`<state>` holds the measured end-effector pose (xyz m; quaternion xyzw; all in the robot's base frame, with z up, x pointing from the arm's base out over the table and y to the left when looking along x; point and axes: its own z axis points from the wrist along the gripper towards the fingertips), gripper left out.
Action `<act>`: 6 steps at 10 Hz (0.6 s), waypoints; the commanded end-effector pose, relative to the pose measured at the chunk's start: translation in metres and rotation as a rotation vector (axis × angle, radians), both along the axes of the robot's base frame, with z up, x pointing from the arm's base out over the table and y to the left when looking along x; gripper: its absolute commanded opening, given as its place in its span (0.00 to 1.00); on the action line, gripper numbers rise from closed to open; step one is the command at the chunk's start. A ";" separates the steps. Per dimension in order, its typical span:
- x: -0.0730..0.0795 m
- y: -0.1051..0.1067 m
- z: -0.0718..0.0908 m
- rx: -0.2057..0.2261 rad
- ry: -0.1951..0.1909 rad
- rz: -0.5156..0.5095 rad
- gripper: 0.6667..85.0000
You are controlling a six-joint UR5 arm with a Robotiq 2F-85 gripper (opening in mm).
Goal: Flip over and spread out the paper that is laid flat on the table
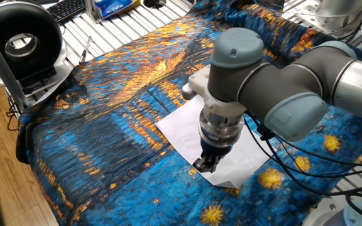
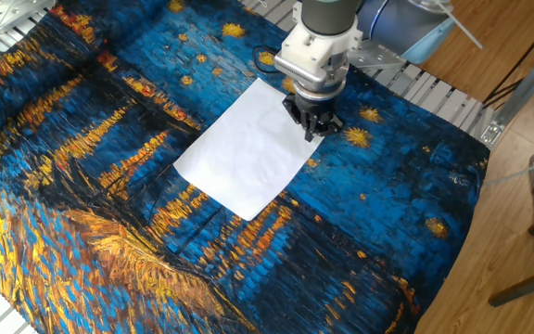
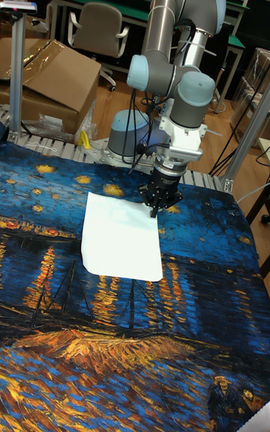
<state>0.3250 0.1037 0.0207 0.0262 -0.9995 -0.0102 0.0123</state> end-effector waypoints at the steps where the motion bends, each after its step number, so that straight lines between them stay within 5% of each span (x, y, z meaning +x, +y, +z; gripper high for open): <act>1: 0.003 0.002 0.001 0.010 -0.007 -0.007 0.00; 6: 0.004 0.003 0.000 0.001 -0.015 -0.007 0.00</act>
